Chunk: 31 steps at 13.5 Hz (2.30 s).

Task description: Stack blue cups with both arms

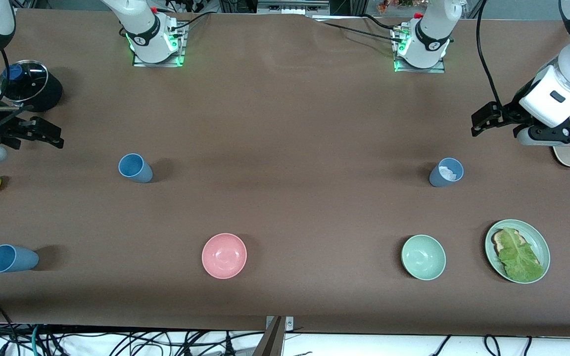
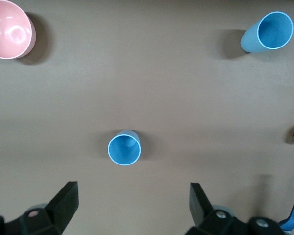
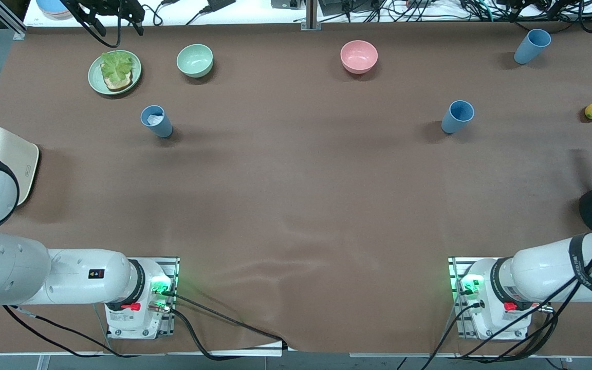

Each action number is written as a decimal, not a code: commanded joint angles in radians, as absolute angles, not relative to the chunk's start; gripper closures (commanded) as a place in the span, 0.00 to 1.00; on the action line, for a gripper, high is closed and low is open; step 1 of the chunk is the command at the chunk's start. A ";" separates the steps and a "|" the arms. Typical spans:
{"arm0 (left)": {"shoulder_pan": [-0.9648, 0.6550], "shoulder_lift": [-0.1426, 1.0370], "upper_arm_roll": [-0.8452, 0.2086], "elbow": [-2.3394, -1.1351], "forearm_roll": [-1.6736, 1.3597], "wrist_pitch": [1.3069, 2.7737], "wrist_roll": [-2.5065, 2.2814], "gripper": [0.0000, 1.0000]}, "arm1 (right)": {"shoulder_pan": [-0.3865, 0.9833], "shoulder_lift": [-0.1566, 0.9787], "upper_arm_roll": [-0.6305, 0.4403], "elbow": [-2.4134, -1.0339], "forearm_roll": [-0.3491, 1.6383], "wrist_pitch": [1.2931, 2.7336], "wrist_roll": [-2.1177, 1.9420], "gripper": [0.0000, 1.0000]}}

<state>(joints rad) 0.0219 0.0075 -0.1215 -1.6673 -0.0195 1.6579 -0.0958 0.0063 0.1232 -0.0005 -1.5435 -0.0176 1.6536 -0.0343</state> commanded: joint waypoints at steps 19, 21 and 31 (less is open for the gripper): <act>0.015 0.034 -0.124 -1.647 -0.035 1.649 -0.086 0.00 | 0.008 0.121 0.002 -1.543 -0.021 1.655 -0.020 0.00; 0.040 0.081 -0.118 -1.651 -0.034 1.637 -0.087 0.00 | 0.008 0.121 0.002 -1.543 -0.021 1.655 -0.020 0.00; 0.132 0.327 -0.123 -1.706 0.206 1.784 0.072 0.01 | 0.008 0.123 0.002 -1.543 -0.020 1.654 -0.020 0.00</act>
<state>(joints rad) 0.1231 0.3014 -0.1139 -1.6805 0.1737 1.7402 0.0386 0.0063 0.1236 -0.0005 -1.5437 -0.0175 1.6536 -0.0343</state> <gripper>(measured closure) 0.004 0.000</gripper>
